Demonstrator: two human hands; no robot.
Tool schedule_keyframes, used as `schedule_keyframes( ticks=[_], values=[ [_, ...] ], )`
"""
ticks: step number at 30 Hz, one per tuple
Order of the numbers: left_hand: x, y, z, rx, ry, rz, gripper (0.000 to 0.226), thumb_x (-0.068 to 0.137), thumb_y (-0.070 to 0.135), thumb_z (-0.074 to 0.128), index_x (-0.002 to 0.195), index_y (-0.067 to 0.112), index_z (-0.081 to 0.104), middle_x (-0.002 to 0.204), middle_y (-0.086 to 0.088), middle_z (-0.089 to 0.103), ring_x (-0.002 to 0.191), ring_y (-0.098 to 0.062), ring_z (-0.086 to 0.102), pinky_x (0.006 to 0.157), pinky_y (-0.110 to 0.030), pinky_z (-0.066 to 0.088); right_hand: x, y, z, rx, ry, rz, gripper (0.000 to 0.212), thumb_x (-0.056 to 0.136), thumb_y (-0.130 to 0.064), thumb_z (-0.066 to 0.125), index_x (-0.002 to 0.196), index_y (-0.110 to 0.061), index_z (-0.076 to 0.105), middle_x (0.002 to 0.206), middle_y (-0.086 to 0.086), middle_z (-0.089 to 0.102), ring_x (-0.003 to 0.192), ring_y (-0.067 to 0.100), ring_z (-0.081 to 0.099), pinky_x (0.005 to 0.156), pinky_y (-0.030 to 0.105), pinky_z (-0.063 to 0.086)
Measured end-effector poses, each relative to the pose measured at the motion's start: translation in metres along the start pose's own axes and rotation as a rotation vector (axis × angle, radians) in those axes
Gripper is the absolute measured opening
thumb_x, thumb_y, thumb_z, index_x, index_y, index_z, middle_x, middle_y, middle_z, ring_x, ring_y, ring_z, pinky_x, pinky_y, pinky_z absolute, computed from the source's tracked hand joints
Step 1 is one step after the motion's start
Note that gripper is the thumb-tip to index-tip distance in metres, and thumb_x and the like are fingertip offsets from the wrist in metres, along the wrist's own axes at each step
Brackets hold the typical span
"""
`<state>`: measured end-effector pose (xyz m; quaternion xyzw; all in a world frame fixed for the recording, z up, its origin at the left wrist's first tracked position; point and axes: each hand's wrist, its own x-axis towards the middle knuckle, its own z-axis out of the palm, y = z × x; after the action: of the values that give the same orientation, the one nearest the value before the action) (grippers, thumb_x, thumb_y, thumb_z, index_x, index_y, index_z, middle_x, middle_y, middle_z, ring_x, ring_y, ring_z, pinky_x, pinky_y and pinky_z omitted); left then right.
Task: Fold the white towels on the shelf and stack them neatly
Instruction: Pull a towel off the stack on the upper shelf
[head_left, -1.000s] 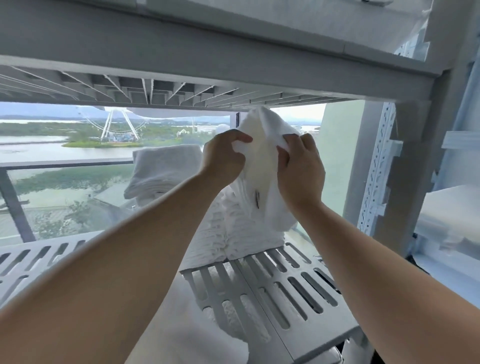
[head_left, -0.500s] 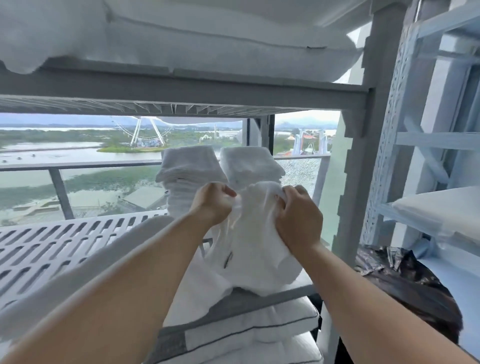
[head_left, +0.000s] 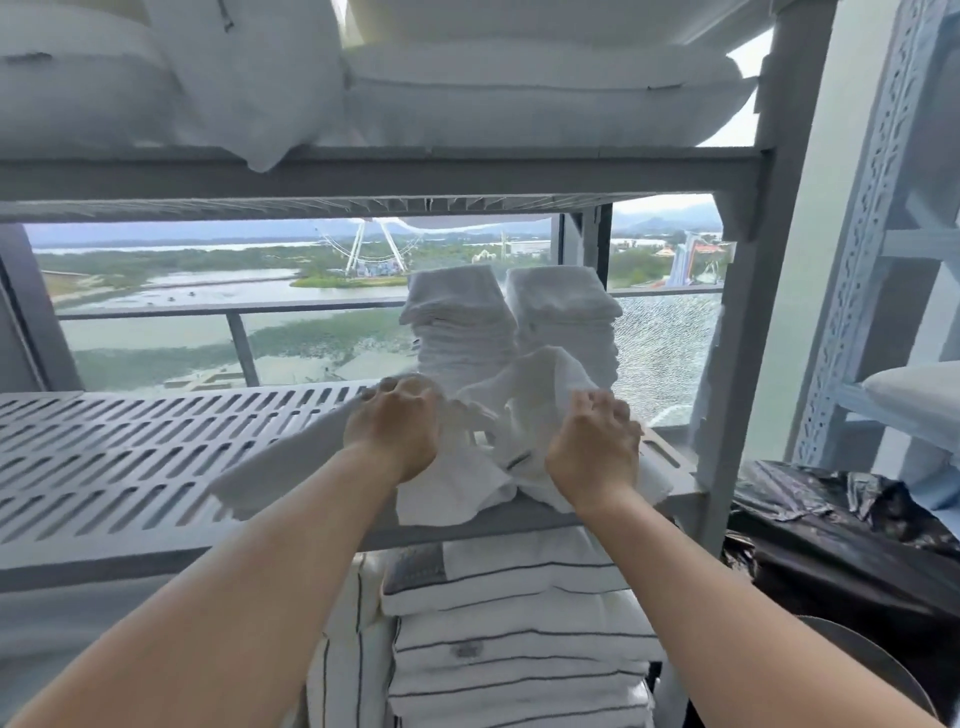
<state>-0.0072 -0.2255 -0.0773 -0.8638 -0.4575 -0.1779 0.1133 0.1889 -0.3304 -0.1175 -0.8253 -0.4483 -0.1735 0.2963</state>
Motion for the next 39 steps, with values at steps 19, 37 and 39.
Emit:
schedule_keyframes(
  ticks=[19, 37, 39],
  values=[
    [-0.032, -0.222, 0.013, -0.122, 0.041, -0.282, 0.022, 0.097, 0.016, 0.035, 0.095, 0.028, 0.053, 0.104, -0.007, 0.066, 0.085, -0.029, 0.057, 0.068, -0.035, 0.038, -0.017, -0.163, 0.071, -0.216, -0.18, -0.104, 0.024, 0.09, -0.017, 0.05, 0.109, -0.012, 0.063, 0.108, 0.01, 0.069, 0.103, 0.031, 0.063, 0.08, 0.034, 0.046],
    [-0.049, -0.495, -0.03, 0.318, 0.516, -0.448, 0.024, 0.085, 0.011, 0.042, 0.088, 0.016, 0.065, 0.083, -0.011, 0.067, 0.093, -0.035, 0.059, 0.101, -0.054, 0.035, 0.002, -0.405, 0.12, 0.001, 0.274, -0.665, 0.036, 0.096, -0.05, 0.045, 0.09, -0.015, 0.052, 0.067, 0.005, 0.061, 0.053, 0.031, 0.061, 0.05, 0.031, 0.036],
    [-0.045, -0.515, -0.031, 0.344, 0.528, -0.49, 0.026, 0.08, 0.014, 0.04, 0.074, 0.015, 0.066, 0.073, -0.007, 0.066, 0.086, -0.032, 0.057, 0.096, -0.049, 0.036, 0.008, -0.417, 0.132, 0.022, 0.327, -0.721, 0.045, 0.096, -0.056, 0.043, 0.082, -0.015, 0.053, 0.057, 0.004, 0.057, 0.047, 0.031, 0.059, 0.049, 0.03, 0.032]
  ],
)
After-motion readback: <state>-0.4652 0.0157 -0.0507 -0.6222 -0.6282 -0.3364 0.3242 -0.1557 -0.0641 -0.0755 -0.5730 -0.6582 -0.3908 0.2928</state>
